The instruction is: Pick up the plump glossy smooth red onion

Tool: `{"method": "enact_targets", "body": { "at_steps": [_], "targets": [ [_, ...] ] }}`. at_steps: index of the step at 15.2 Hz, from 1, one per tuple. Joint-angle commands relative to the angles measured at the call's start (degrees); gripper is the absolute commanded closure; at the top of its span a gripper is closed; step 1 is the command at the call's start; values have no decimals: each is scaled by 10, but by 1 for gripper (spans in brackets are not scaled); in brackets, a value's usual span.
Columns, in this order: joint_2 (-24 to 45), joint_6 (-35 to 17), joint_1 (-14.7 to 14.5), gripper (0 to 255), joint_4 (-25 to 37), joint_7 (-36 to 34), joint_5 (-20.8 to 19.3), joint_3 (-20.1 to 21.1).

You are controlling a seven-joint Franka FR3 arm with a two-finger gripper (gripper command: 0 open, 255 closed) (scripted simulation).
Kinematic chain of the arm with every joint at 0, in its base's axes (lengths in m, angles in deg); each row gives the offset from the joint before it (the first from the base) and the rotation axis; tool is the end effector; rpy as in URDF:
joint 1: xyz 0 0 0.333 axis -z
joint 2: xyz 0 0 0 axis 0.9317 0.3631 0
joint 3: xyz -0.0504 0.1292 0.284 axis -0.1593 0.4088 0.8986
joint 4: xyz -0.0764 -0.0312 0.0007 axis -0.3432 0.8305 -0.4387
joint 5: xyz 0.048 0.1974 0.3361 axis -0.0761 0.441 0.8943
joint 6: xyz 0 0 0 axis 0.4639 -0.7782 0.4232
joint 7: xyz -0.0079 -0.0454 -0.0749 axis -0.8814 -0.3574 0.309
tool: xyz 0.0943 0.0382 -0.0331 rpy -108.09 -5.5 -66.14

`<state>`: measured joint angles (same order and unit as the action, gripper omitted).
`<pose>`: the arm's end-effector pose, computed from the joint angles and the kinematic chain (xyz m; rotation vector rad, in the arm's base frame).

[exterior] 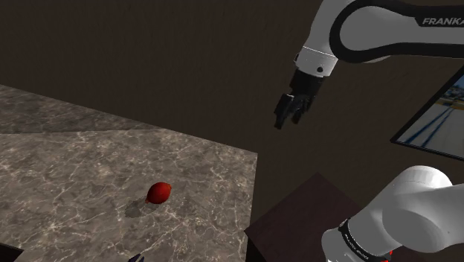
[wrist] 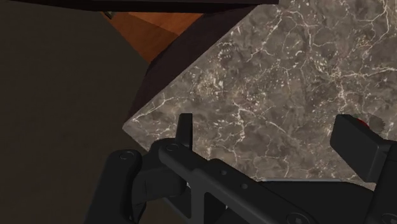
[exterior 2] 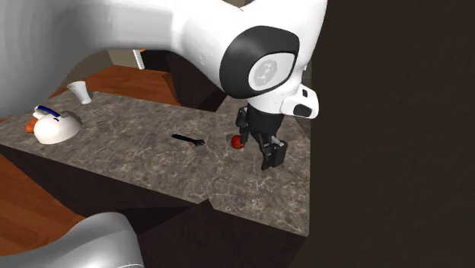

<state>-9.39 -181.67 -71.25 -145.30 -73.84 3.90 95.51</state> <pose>0.3535 0.0779 0.5088 -3.0171 -0.0161 0.0855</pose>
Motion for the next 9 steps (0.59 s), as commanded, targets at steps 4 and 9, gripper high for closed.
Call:
{"method": "enact_targets", "body": {
  "at_steps": [4,9],
  "targets": [
    [85,-72,-15,0,0,-29,53,20],
    [181,-139,-32,0,18,-50,106,40]
  ]
}}
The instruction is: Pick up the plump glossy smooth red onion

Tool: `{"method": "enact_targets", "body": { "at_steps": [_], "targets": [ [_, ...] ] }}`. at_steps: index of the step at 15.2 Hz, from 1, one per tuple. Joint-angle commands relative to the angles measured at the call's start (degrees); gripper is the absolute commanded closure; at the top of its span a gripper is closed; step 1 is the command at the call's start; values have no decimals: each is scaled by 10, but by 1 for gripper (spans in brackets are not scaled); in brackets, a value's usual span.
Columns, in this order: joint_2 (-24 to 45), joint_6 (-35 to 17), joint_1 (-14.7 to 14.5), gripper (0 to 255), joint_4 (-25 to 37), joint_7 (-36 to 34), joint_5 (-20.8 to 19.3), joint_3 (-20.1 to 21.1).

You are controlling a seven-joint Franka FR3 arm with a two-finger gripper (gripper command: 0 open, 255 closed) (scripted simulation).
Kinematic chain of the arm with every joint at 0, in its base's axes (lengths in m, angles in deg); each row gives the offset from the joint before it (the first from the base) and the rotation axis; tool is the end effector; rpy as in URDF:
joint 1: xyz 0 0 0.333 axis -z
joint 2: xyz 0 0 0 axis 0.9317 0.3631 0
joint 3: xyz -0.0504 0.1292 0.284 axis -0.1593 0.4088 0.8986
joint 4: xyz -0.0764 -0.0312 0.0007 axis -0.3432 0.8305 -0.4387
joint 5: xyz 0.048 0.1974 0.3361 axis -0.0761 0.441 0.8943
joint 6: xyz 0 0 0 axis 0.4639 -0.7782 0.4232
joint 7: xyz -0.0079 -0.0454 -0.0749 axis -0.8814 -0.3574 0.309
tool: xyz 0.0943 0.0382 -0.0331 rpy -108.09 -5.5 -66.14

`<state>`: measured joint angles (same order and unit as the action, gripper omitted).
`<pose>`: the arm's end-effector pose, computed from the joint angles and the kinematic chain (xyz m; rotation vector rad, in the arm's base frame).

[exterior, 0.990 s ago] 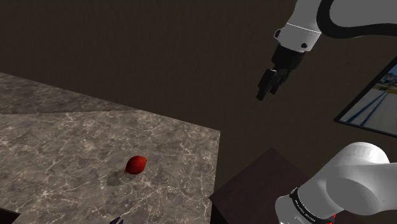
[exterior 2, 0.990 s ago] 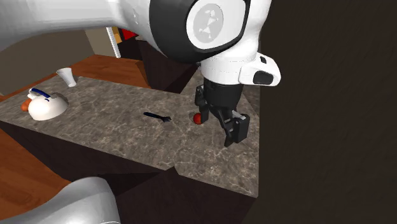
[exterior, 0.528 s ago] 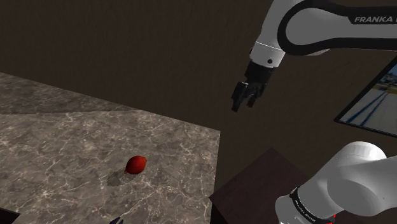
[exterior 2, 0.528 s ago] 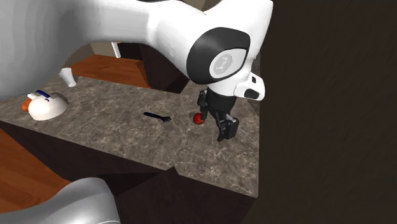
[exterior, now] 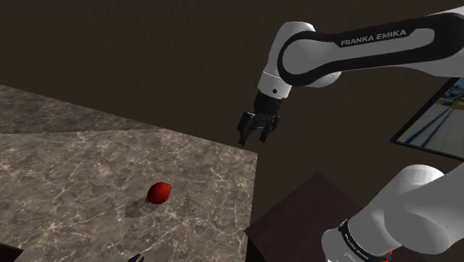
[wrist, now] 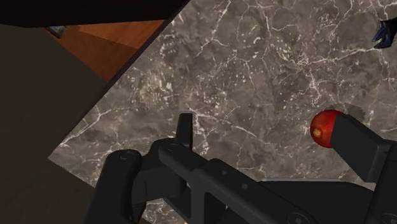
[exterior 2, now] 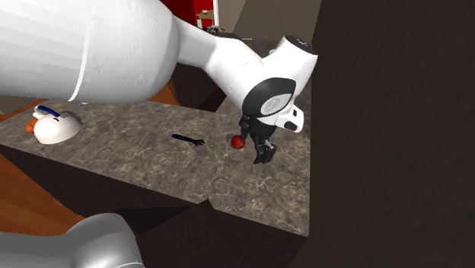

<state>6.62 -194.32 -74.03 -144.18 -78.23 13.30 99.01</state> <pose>0.4077 0.1354 0.4265 -2.8903 0.0981 0.1925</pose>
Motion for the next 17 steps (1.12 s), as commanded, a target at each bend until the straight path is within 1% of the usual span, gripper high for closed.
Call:
{"method": "enact_targets", "body": {
  "at_steps": [1,9,17],
  "targets": [
    [40,-26,-8,0,12,-10,22,9],
    [208,-112,-35,0,84,-28,101,36],
    [379,-168,-58,0,200,-41,166,60]
  ]
}}
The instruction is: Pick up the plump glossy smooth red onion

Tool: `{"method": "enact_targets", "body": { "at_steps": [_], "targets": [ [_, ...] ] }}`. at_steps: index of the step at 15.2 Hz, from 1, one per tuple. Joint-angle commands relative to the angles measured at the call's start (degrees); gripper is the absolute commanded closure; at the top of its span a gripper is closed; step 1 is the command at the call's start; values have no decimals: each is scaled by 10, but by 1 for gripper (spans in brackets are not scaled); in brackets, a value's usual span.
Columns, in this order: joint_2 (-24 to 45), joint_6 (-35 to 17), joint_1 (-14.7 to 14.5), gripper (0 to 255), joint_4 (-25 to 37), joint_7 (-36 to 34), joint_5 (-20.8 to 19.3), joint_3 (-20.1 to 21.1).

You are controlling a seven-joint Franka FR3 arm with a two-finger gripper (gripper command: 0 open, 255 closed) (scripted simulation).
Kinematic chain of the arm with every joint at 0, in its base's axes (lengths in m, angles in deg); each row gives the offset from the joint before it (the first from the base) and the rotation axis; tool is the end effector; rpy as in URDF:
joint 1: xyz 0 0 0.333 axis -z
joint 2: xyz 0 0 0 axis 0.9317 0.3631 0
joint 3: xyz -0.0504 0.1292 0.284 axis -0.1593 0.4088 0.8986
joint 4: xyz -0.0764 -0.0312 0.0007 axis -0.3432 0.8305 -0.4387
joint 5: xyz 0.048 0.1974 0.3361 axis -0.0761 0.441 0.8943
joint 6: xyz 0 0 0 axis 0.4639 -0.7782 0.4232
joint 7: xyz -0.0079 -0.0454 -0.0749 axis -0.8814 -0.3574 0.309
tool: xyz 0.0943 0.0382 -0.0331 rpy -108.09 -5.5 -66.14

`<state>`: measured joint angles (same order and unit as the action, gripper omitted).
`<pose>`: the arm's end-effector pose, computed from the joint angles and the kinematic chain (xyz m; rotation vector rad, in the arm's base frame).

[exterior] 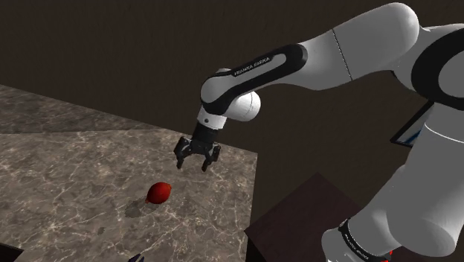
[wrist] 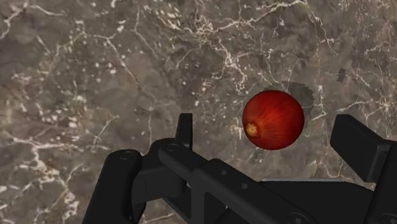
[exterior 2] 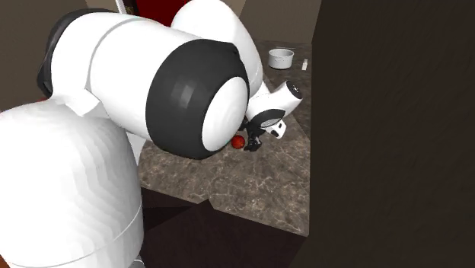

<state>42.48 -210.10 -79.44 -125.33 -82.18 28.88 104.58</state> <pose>0.5081 0.2645 0.2848 -2.6324 0.2923 0.3737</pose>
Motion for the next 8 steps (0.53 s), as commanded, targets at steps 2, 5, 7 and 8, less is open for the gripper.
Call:
{"method": "enact_targets", "body": {
  "at_steps": [2,5,7,8],
  "targets": [
    [64,-19,-10,0,47,-6,23,10],
    [130,-29,-20,0,106,-15,38,19],
    [174,-33,-27,0,149,-22,47,23],
    [180,-34,-28,0,155,-23,48,24]
  ]
}}
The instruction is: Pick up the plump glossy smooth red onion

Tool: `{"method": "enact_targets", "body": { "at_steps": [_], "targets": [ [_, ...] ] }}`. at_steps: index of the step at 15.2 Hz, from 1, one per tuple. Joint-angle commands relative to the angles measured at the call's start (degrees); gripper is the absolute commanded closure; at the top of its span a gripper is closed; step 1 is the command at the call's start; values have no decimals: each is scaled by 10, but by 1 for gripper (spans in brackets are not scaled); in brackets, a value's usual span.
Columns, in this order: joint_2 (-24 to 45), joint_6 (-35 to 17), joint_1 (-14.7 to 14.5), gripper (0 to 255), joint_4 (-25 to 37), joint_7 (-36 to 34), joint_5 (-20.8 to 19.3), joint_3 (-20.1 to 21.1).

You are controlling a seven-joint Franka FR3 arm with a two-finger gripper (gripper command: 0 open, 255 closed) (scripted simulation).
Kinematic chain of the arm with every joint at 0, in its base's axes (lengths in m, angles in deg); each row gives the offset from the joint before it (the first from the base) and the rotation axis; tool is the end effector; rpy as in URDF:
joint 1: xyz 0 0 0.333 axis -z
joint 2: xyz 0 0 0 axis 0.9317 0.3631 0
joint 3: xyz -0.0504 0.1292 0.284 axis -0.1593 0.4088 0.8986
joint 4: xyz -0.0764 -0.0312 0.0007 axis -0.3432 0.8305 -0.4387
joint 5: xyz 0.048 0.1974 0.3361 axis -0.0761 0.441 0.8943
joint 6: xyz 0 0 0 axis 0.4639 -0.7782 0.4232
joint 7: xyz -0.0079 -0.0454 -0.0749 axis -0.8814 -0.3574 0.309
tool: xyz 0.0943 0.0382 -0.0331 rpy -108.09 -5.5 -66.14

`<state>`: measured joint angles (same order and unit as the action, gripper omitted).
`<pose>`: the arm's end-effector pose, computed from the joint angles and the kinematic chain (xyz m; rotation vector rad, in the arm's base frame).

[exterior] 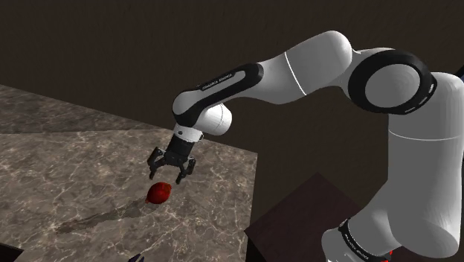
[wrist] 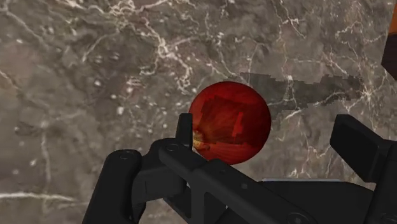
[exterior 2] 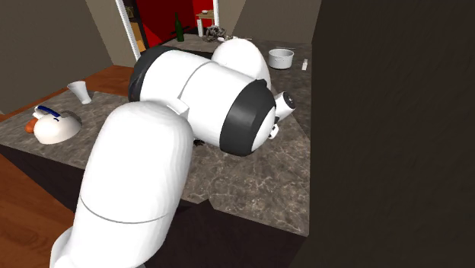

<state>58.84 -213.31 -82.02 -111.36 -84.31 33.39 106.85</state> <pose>0.5473 0.3299 0.2237 -2.5095 0.3719 0.4472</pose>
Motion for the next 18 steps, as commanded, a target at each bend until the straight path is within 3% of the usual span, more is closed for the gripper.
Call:
{"method": "enact_targets", "body": {
  "at_steps": [1,9,10,18],
  "targets": [
    [22,-6,-2,0,16,2,4,1],
    [62,-31,-4,0,25,24,9,2],
    [62,-31,-4,255,26,25,9,2],
    [62,-30,-4,255,26,24,9,2]
  ]
}}
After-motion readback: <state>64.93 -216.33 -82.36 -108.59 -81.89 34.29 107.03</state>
